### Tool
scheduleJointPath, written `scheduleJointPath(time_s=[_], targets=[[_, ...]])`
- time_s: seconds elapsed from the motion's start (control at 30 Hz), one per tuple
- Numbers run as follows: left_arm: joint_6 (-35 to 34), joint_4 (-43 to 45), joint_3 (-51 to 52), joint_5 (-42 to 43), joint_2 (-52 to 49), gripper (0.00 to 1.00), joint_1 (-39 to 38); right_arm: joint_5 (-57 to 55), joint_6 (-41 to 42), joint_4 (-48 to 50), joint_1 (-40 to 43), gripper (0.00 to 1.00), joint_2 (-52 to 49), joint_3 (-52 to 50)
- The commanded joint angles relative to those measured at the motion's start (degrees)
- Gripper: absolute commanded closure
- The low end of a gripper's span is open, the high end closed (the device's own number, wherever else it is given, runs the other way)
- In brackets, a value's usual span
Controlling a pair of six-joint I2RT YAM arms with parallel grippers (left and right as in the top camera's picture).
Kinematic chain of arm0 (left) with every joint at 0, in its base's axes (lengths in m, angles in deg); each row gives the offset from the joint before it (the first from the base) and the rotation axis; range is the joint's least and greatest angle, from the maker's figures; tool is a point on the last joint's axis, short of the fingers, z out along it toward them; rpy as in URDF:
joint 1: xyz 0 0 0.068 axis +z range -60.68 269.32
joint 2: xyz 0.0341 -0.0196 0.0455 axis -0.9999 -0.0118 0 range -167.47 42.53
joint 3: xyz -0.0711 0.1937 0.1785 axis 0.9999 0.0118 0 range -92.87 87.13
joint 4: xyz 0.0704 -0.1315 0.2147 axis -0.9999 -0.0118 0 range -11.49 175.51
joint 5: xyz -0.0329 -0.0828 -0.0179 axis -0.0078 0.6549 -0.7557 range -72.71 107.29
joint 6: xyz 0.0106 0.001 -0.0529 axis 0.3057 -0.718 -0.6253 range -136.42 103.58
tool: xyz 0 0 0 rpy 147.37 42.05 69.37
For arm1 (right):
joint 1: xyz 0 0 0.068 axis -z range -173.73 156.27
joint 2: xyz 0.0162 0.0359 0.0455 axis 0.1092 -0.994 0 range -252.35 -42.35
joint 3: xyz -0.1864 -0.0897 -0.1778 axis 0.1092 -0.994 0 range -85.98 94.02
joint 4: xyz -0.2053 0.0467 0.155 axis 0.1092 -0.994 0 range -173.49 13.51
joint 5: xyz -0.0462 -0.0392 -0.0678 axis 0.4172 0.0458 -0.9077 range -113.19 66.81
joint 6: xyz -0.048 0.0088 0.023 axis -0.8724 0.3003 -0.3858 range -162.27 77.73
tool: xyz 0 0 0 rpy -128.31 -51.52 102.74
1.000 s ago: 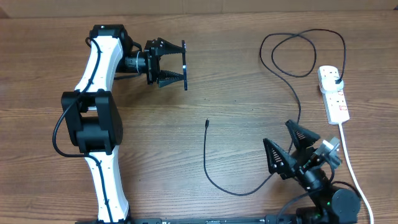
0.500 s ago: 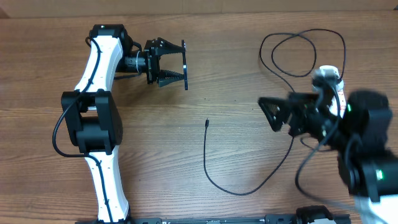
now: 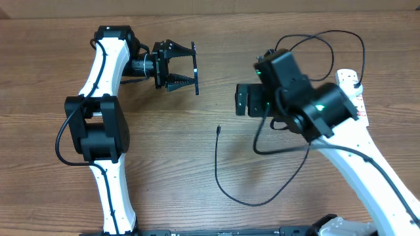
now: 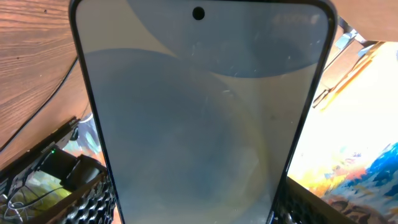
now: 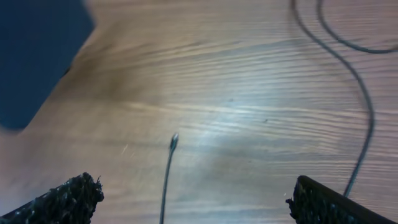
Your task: Plug charger to phone and switch on socket
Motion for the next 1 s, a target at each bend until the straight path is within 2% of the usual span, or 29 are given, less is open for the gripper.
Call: scheduleJointPath(time_s=[0.0, 0.03, 0.07, 0.13, 0.23, 0.37, 0.43, 0.5, 0.57, 0.6, 0.63, 0.67, 0.73, 0.87, 0.97], targets=[[1.31, -0.20, -1.49, 2.80, 0.48, 0.27, -0.02, 4.22, -2.03, 5.44, 0.00, 0.00, -1.42, 1.53], [1.29, -0.20, -1.49, 2.78, 0.48, 0.27, -0.02, 17.05, -13.20, 9.60, -0.57, 0.00, -1.57, 1.53], [1.27, -0.20, -1.49, 2.80, 0.48, 0.27, -0.02, 23.47, -17.66, 12.44, -1.22, 0.00, -1.57, 1.53], [1.29, -0.20, -1.49, 2.80, 0.48, 0.27, -0.02, 20.63, -13.60, 15.28, -2.64, 0.00, -1.55, 1.68], [1.27, -0.20, -1.49, 2.80, 0.48, 0.27, 0.00, 13.22, -11.34, 14.29, -3.69, 0.00, -1.57, 1.68], [1.07, -0.20, -1.49, 2.80, 0.48, 0.27, -0.02, 1.31, 0.52, 12.76, -3.45, 0.00, -1.57, 1.68], [1.09, -0.22, -1.49, 2.80, 0.48, 0.27, -0.02, 3.56, -0.74, 14.16, -3.48, 0.00, -1.57, 1.68], [1.07, -0.20, -1.49, 2.78, 0.48, 0.27, -0.02, 11.47, -6.71, 15.76, -3.50, 0.00, -1.57, 1.68], [1.07, -0.22, -1.49, 2.78, 0.48, 0.27, -0.02, 15.76, -7.87, 17.22, -3.74, 0.00, -1.57, 1.68], [1.09, -0.20, -1.49, 2.78, 0.48, 0.27, -0.02, 14.80, -4.81, 18.40, -4.83, 0.05, -1.57, 1.68], [1.09, -0.20, -1.49, 2.78, 0.48, 0.27, -0.02, 11.54, -2.10, 19.45, -6.47, 0.05, -1.57, 1.68], [1.09, -0.22, -1.49, 2.78, 0.48, 0.27, -0.02, 3.56, 0.87, 19.96, -9.40, 0.05, -1.60, 1.68], [1.07, -0.20, -1.49, 2.75, 0.48, 0.27, -0.02, -0.94, 2.03, 20.00, -11.37, 0.05, -1.95, 1.68], [1.11, -0.20, -1.49, 2.75, 0.48, 0.27, -0.02, -2.95, 2.05, 22.58, -15.50, 0.06, -4.44, 1.68], [1.09, -0.20, -1.49, 2.75, 0.48, 0.27, -0.02, -11.45, 5.07, 23.47, -18.32, 0.06, -6.10, 1.68]])
